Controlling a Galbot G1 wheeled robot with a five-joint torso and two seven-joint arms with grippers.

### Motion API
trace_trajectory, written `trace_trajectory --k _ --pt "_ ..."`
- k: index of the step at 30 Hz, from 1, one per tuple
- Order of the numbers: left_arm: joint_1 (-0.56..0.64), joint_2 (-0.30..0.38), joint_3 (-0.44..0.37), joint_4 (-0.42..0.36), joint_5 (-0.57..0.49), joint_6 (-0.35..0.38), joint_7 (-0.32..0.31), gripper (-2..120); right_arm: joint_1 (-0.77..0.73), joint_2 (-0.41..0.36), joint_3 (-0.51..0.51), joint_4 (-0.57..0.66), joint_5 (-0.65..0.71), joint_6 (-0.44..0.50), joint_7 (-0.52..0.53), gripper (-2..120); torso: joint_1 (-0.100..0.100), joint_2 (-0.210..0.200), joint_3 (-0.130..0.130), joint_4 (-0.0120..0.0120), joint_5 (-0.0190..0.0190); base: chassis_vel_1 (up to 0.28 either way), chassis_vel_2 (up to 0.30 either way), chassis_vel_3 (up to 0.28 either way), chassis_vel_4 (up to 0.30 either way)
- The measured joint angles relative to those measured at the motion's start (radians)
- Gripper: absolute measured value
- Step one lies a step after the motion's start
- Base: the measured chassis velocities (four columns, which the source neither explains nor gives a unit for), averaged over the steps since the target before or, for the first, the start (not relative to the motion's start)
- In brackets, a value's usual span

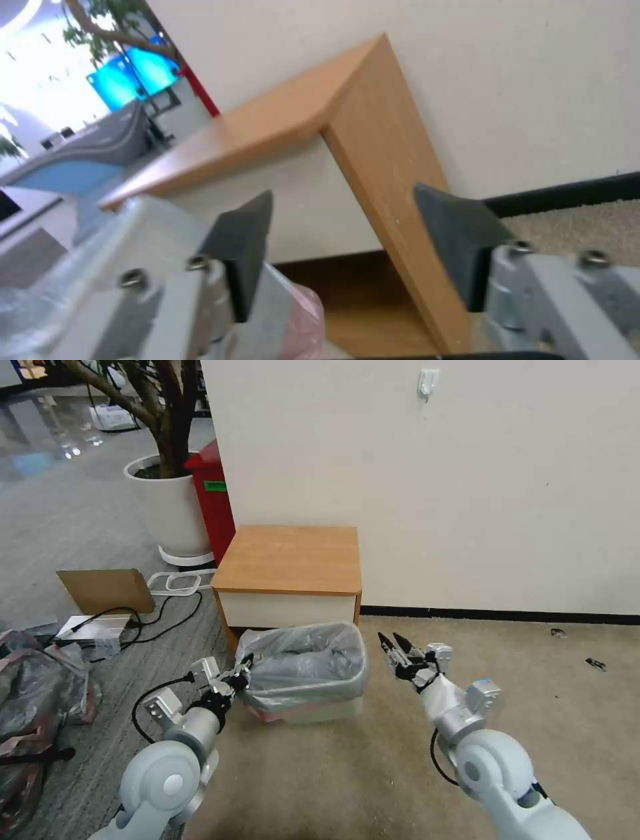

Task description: Pick up the garbage bag from the table and place it over the trash can.

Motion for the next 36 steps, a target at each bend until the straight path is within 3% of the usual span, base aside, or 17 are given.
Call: trace_trajectory --k 3,4,7,12,18,20,23,26,28,36 --pt "0.006 0.013 0.016 -0.001 0.06 0.0 0.0 7 -0.007 -0.041 0.036 0.099 0.062 -0.047 0.012 76 0.0 0.0 0.0 -0.0002 0.0 0.0 0.0 0.0 0.0" --pt "0.006 0.013 0.016 -0.001 0.06 0.0 0.0 7 -0.007 -0.041 0.036 0.099 0.062 -0.047 0.012 76 0.0 0.0 0.0 -0.0002 0.0 0.0 0.0 0.0 0.0" --pt "0.01 0.027 0.041 -0.009 0.147 0.0 0.006 7 0.068 -0.121 0.008 0.171 0.066 -0.121 0.003 89 0.0 0.0 0.0 0.0002 -0.0003 0.0 0.0 0.0 0.0" --pt "0.014 0.034 0.057 -0.018 0.218 -0.001 0.019 7 0.179 -0.191 -0.077 0.195 0.047 -0.178 -0.007 96 0.0 0.0 0.0 0.0001 0.0001 0.0 0.0 0.0 0.0" --pt "0.02 0.045 0.069 -0.023 0.334 0.004 0.057 7 0.427 -0.282 -0.319 0.163 -0.045 -0.267 -0.055 72 0.0 0.0 0.0 0.0005 0.0001 0.0 0.0 0.0 0.0" --pt "0.02 0.046 0.069 -0.024 0.342 0.007 0.06 7 0.452 -0.287 -0.342 0.156 -0.064 -0.273 -0.062 68 0.0 0.0 0.0 0.0005 -0.0003 0.0 0.0 0.0 0.0" --pt "0.009 0.062 0.069 -0.034 0.379 0.034 0.074 7 0.625 -0.299 -0.543 0.105 -0.179 -0.322 -0.112 48 0.0 0.0 0.0 0.0005 -0.0003 0.0 0.0 0.0 0.0" --pt "0.004 0.066 0.069 -0.034 0.391 0.037 0.079 7 0.653 -0.296 -0.593 0.094 -0.193 -0.336 -0.109 45 0.0 0.0 0.0 0.0002 -0.0003 0.0 0.0 0.0 0.0" --pt "-0.008 0.074 0.068 -0.034 0.436 0.042 0.099 7 0.719 -0.289 -0.719 0.067 -0.238 -0.368 -0.09 32 0.0 0.0 0.0 0.0002 -0.0002 0.0 0.0 0.0 0.0" --pt "-0.012 0.072 0.079 -0.035 0.552 0.029 0.15 7 0.843 -0.244 -0.857 0.004 -0.27 -0.474 -0.062 6 0.0 0.0 0.0 0.0001 -0.0003 0.0 0.0 0.0 0.0"
